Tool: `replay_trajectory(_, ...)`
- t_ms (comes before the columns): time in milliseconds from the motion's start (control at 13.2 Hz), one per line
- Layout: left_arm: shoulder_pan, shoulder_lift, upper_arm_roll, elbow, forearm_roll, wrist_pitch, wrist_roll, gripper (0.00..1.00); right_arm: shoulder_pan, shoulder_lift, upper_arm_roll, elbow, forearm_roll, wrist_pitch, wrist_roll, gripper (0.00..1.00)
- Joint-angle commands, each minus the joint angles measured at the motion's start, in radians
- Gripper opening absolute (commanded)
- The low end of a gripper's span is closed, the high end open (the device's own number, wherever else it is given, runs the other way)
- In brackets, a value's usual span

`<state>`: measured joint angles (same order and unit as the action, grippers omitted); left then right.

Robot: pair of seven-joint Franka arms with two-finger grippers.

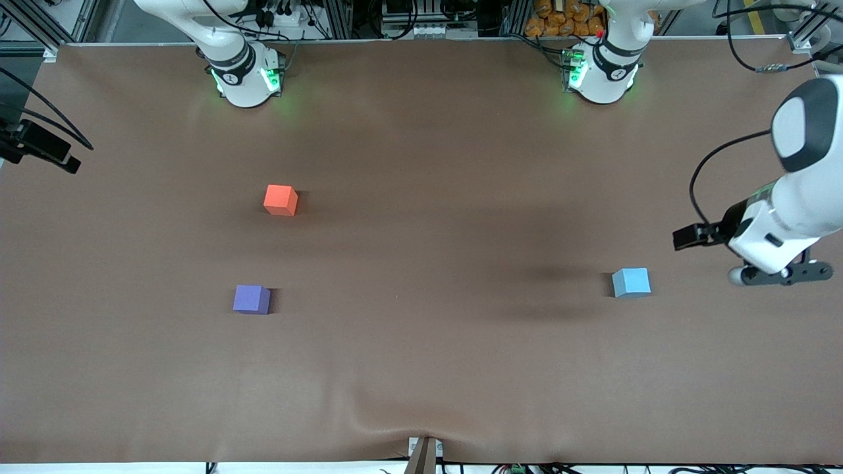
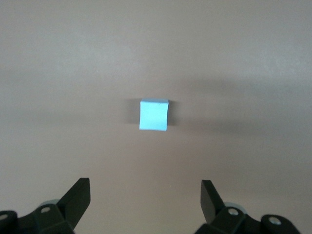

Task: Place blue block between orange and purple blocks
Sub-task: 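Reach the left gripper down toward the light blue cube, then close the left gripper around the light blue cube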

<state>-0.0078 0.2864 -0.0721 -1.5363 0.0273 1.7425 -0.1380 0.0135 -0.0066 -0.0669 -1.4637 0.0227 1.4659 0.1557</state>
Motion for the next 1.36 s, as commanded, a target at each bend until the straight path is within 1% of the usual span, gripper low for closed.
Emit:
replay_trajectory(0,-0.004,0.069,0.003,0.038,-0.016,0.047,-0.005,1.0,-0.026,0.008,0.012,0.017,0.02,-0.012,-0.01,1.0)
replay_trajectory(152,-0.001,0.112,0.003,0.022,-0.018,0.1,-0.003,1.0,-0.026,0.008,0.012,0.017,0.02,-0.01,-0.01,1.0)
replay_trajectory(379,0.02,0.189,0.003,0.013,-0.023,0.123,-0.003,1.0,-0.026,0.008,0.012,0.017,0.02,-0.012,-0.01,1.0)
replay_trajectory(607,0.025,0.227,0.003,-0.027,-0.042,0.166,-0.005,1.0,-0.026,0.008,0.012,0.017,0.02,-0.012,-0.01,1.0)
replay_trajectory(910,0.026,0.244,0.003,-0.128,-0.058,0.276,-0.003,1.0,-0.026,0.008,0.012,0.017,0.02,-0.01,-0.01,1.0)
replay_trajectory(1289,0.026,0.237,0.005,-0.246,-0.053,0.414,0.003,1.0,-0.026,0.008,0.012,0.017,0.02,-0.012,-0.01,1.0)
